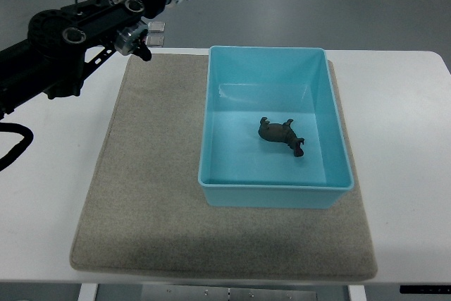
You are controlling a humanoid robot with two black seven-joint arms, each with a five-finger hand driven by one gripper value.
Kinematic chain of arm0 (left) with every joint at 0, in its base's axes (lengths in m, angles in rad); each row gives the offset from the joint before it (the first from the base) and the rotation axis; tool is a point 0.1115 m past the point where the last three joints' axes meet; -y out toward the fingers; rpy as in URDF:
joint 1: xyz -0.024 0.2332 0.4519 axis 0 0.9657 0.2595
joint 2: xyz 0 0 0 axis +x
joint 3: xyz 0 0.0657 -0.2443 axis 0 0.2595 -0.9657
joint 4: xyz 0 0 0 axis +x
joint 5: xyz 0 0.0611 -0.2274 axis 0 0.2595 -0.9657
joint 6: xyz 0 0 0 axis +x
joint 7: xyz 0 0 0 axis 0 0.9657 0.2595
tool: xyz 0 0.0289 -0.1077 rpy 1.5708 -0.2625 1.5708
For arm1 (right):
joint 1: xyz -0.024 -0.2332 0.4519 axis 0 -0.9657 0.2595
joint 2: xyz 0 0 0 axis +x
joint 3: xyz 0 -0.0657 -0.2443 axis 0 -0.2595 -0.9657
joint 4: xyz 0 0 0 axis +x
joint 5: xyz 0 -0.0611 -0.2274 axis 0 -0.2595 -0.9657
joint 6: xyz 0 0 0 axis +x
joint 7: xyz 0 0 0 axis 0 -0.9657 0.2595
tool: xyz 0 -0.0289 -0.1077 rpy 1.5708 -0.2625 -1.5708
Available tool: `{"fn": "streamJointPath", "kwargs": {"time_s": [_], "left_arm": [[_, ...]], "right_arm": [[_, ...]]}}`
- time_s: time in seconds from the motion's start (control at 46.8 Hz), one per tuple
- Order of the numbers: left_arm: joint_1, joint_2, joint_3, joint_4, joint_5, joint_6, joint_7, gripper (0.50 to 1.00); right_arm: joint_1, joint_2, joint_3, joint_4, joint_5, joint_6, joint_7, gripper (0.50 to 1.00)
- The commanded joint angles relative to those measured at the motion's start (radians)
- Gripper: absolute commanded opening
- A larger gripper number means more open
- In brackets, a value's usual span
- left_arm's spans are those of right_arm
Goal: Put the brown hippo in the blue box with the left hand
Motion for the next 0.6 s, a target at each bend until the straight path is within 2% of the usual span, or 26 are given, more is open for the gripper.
{"fn": "streamJointPath", "kwargs": {"time_s": [0.0,0.128,0.299,0.47,0.577], "left_arm": [[0.002,0.024,-0.001,0.072,-0.143,-0.005,-0.007,0.992],[0.029,0.026,0.003,0.184,-0.360,-0.013,-0.006,0.994],[0.052,0.026,0.015,0.324,-0.404,-0.018,-0.006,0.994],[0.059,0.024,0.005,0.347,-0.406,-0.021,0.009,0.996],[0.090,0.020,-0.012,0.338,-0.426,-0.042,-0.010,0.999]], "right_arm": [[0.000,0.000,0.000,0.000,0.000,0.000,0.000,0.936],[0.000,0.000,0.000,0.000,0.000,0.000,0.000,0.936],[0.000,0.000,0.000,0.000,0.000,0.000,0.000,0.936],[0.000,0.000,0.000,0.000,0.000,0.000,0.000,0.936],[0.000,0.000,0.000,0.000,0.000,0.000,0.000,0.936]]}}
